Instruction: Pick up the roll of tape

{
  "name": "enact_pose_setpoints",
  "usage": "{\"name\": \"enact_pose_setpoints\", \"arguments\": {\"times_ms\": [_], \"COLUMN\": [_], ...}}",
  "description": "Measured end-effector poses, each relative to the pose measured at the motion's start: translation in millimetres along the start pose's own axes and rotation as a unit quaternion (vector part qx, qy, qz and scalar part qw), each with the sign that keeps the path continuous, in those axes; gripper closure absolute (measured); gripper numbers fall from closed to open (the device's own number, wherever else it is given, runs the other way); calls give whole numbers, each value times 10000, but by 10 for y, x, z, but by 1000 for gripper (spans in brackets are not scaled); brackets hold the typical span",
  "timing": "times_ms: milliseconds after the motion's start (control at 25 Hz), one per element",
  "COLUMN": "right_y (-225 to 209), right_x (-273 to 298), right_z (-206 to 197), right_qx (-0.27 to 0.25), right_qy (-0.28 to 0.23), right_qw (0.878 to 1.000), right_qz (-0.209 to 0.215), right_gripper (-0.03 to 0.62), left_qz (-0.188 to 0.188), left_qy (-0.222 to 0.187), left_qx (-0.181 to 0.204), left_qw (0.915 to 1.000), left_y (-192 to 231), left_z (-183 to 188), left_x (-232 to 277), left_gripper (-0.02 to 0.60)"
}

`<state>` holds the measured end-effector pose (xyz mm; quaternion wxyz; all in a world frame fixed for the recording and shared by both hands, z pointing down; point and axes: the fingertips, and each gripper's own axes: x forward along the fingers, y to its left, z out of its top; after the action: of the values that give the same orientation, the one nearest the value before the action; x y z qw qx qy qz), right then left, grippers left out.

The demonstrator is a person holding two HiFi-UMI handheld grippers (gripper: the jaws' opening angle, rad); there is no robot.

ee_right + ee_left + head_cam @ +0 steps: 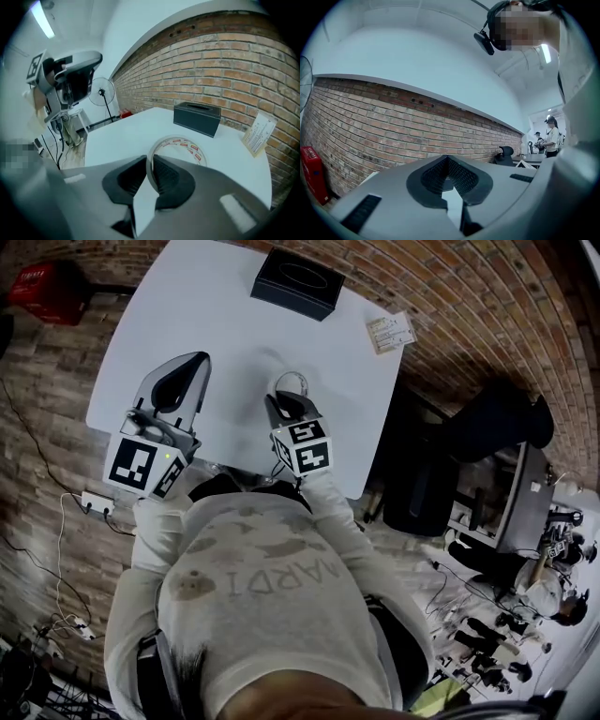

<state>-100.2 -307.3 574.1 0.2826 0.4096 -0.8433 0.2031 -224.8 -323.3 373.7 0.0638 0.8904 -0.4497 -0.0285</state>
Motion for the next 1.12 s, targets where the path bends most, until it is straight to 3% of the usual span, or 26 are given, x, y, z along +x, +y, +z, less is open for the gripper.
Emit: {"name": "enact_pose_setpoints", "arguments": {"times_ms": [360,1120], "right_y": [-167,-237], "right_x": [-523,-1483], "right_z": [449,997], "right_qx": [1,-195], "right_qy": [-952,-2266], "right_qw": [9953,9729], "right_qz": [-163,-424], "right_gripper": [540,540], "left_qz": [-98,-37], "left_qy": [13,-78], "left_qx": [102,247], "left_qw": [9999,9997], "left_y": [-270,-654], "left_z": [54,154], "left_x": [81,22], "left_gripper": [577,577]}}
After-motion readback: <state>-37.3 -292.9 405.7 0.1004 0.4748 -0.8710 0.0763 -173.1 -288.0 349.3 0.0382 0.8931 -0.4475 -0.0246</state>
